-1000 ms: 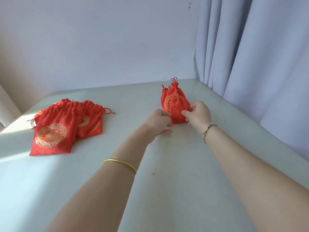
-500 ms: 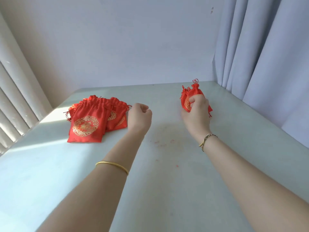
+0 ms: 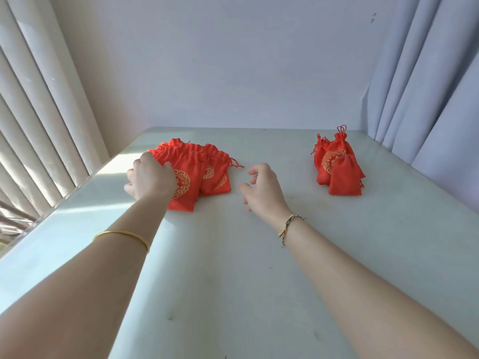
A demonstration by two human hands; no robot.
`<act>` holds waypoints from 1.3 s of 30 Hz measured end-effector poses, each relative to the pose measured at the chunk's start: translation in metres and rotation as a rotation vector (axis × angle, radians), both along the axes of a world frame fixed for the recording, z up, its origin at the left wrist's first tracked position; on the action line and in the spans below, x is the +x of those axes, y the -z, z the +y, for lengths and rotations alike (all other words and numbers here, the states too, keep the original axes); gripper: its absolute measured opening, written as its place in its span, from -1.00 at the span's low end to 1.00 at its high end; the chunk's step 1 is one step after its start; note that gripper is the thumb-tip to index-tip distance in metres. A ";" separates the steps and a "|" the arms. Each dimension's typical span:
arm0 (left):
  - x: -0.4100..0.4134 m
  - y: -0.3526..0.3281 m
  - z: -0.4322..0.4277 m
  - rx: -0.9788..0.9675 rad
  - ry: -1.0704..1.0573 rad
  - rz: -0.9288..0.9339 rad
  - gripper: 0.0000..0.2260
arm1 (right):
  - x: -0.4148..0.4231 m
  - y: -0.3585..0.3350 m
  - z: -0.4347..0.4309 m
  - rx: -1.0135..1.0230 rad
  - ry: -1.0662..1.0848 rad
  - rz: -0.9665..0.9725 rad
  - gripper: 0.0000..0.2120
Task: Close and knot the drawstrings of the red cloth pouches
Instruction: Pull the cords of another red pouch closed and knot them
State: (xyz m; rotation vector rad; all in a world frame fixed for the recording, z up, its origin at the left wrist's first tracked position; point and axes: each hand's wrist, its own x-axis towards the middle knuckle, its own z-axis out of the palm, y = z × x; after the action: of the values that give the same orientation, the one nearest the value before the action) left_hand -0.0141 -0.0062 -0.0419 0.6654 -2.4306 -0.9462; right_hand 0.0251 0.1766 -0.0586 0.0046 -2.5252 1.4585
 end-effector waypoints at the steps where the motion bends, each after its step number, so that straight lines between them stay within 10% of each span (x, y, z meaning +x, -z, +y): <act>1: -0.001 0.000 -0.001 -0.003 -0.007 0.003 -0.66 | 0.000 0.000 -0.001 -0.001 -0.005 -0.008 -0.71; 11: 0.027 -0.034 0.019 0.441 0.381 0.281 -0.84 | 0.008 -0.016 -0.005 -0.165 -0.016 0.063 -0.80; 19: 0.065 -0.037 0.079 0.881 0.796 0.109 -0.86 | 0.022 -0.033 0.035 -0.588 0.055 -0.008 -0.50; 39: 0.062 -0.037 0.103 1.149 0.606 0.289 -0.78 | 0.024 -0.044 0.061 -0.787 0.094 0.045 -0.68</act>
State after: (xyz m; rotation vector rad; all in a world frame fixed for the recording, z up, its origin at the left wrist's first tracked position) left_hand 0.0475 0.0969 -0.0051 0.0457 -1.6490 -2.5104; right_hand 0.0491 0.2381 -0.0141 -0.2026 -1.7292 2.2548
